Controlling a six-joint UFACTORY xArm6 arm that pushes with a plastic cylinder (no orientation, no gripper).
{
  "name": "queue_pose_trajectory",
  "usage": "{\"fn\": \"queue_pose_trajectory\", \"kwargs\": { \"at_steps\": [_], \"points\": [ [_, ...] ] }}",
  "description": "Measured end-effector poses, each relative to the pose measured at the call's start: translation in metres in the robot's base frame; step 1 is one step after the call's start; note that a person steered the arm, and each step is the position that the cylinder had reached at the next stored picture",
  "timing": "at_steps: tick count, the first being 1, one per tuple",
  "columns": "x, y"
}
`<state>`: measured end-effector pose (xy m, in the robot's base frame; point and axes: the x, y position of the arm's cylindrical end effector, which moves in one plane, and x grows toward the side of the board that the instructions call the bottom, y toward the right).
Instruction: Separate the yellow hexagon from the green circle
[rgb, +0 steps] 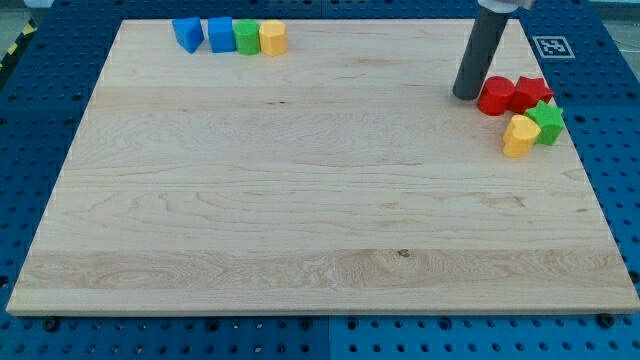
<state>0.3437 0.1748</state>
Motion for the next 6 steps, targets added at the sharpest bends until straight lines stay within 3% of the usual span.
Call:
{"fn": "queue_pose_trajectory", "kwargs": {
  "at_steps": [2, 3, 5, 6],
  "points": [
    [-0.118, -0.079],
    [-0.151, -0.153],
    [-0.143, -0.277],
    [-0.111, -0.293]
  ]
}}
